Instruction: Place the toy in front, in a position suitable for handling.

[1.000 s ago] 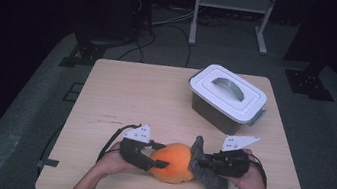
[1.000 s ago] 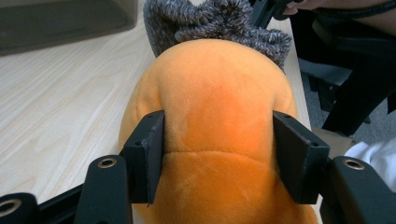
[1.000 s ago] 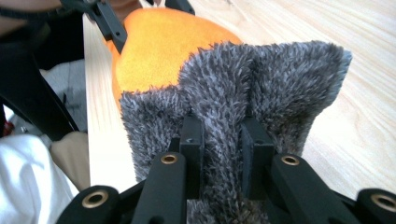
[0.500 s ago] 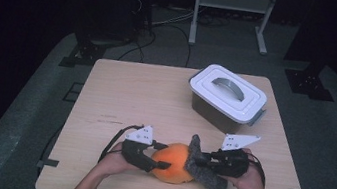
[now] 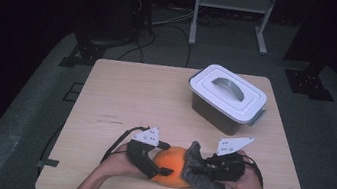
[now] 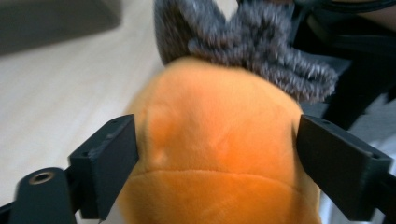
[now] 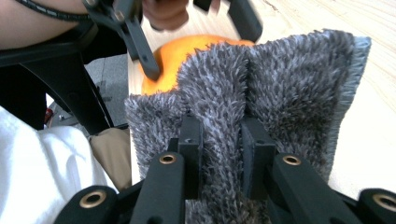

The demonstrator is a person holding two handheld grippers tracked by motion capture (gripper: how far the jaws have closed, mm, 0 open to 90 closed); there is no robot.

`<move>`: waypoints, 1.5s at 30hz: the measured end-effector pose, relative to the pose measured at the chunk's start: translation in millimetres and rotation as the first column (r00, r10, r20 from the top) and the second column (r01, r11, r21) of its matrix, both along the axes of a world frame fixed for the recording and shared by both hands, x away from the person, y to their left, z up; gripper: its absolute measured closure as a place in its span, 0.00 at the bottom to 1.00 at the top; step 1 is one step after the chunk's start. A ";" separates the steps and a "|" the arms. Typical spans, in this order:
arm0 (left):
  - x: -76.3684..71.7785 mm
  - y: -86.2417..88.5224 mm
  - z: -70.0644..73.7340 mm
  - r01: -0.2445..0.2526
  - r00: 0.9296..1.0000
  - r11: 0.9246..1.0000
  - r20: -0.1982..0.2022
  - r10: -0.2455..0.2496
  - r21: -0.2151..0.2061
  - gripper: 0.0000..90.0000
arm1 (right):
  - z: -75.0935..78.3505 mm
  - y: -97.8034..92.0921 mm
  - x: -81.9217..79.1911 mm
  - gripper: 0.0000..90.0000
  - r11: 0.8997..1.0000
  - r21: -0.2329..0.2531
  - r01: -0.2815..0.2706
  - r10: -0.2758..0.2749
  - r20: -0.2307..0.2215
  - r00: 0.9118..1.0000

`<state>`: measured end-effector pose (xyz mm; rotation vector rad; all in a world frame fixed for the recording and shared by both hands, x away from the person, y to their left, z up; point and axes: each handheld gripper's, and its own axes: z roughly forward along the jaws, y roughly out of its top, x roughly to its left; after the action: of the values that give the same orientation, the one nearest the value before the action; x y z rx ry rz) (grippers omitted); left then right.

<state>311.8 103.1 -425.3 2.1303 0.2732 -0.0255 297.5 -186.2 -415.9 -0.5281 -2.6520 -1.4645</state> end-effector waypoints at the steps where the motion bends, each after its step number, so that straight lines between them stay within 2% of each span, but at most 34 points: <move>1: -0.5 0.0 1.4 -0.003 1.000 1.000 0.014 0.003 0.009 0.26 | 2.0 0.5 -0.9 0.82 1.000 0.000 0.006 -0.006 0.009 1.000; 2: -2.5 0.4 4.6 -0.010 0.998 1.000 0.069 0.009 0.006 0.34 | 5.4 1.2 -2.5 0.82 1.000 0.009 0.016 -0.016 0.026 1.000; 3: -6.0 0.4 8.5 -0.014 0.992 1.000 0.129 0.016 -0.018 0.42 | 9.0 2.1 -3.7 0.82 0.999 0.031 0.026 -0.027 0.038 0.999; 4: -10.2 -0.6 12.5 -0.018 0.981 0.999 0.194 0.026 -0.044 0.53 | 12.2 3.1 -4.4 0.82 0.998 0.052 0.030 -0.032 0.047 0.998; 5: -12.3 -3.3 16.1 -0.035 0.973 0.999 0.228 0.044 -0.041 0.55 | 14.6 4.5 -4.6 0.82 0.997 0.059 0.039 -0.043 0.066 0.997; 7: -13.5 -7.4 16.6 -0.045 0.963 0.998 0.264 0.053 -0.033 0.54 | 15.8 6.0 -3.3 0.82 0.996 0.057 0.067 -0.072 0.094 0.993; 8: -12.7 -8.0 14.9 -0.050 0.964 0.998 0.261 0.054 -0.022 0.52 | 13.7 6.1 -1.5 0.82 0.996 0.055 0.070 -0.075 0.089 0.993; 11: -8.6 -3.7 11.4 -0.039 0.974 0.999 0.222 0.041 -0.012 0.48 | 4.4 6.8 2.2 0.82 0.998 0.020 0.064 -0.065 0.072 0.995; 15: -4.9 4.5 8.9 -0.038 0.981 0.999 0.190 0.038 0.000 0.42 | 0.8 3.9 3.3 0.81 0.997 -0.031 0.067 -0.064 0.070 0.995; 17: -3.9 9.0 5.5 -0.038 0.985 0.999 0.169 0.040 -0.016 0.42 | -3.6 -0.2 4.2 0.81 0.995 -0.065 0.073 -0.069 0.069 0.995; 19: -2.9 11.4 4.0 -0.032 0.986 0.999 0.162 0.034 -0.014 0.42 | -5.7 -5.2 5.1 0.81 0.992 -0.082 0.092 -0.087 0.059 0.994; 21: -1.9 12.5 3.8 -0.028 0.988 1.000 0.153 0.030 -0.012 0.41 | -2.1 -6.4 4.3 0.82 0.994 -0.047 0.101 -0.098 0.060 0.993; 24: -2.5 9.8 5.0 -0.027 0.988 1.000 0.150 0.027 -0.006 0.37 | 8.9 0.6 2.5 0.82 0.995 0.050 0.086 -0.090 0.079 0.993; 26: -2.2 7.7 7.8 -0.044 0.991 0.999 0.130 0.045 -0.013 0.28 | 8.5 9.1 2.1 0.82 0.997 0.030 0.078 -0.080 0.089 0.993; 28: -1.4 5.0 8.1 -0.068 0.990 0.998 0.126 0.067 0.002 0.19 | 1.2 15.4 1.7 0.82 0.998 0.008 0.060 -0.060 0.078 0.995; 30: 1.2 3.6 3.5 -0.075 0.993 0.997 0.090 0.073 0.018 0.14 | 0.2 16.9 0.3 0.82 0.999 0.003 0.043 -0.043 0.077 0.996; 32: 2.2 5.1 -0.1 -0.065 0.995 0.998 0.072 0.064 0.011 0.17 | 0.9 15.5 -0.9 0.81 0.999 -0.007 0.042 -0.041 0.080 0.996; 35: 3.0 8.1 -0.9 -0.055 0.996 0.998 0.067 0.054 0.016 0.18 | -4.1 7.6 1.1 0.81 0.999 -0.021 0.049 -0.047 0.063 0.997; 38: 2.4 10.7 -3.9 -0.038 0.997 0.999 0.061 0.038 0.004 0.20 | -8.1 -4.6 5.1 0.81 0.994 -0.052 0.091 -0.089 0.046 0.995; 40: 2.0 10.1 -3.7 -0.028 0.997 1.000 0.069 0.027 0.003 0.20 | -4.8 -8.0 5.0 0.82 0.993 -0.021 0.115 -0.114 0.047 0.992; 43: 1.2 6.9 0.8 -0.022 0.996 1.000 0.084 0.021 0.012 0.18 | 5.4 0.7 2.9 0.82 0.994 0.038 0.103 -0.106 0.077 0.991; 45: 2.6 6.4 3.2 -0.044 0.996 0.999 0.073 0.043 0.010 0.15 | 5.1 9.6 2.6 0.81 0.995 0.026 0.095 -0.097 0.095 0.991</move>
<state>314.4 109.6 -422.1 2.1307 0.2773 0.0793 300.1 -176.6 -410.7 -0.6061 -2.7155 -1.5807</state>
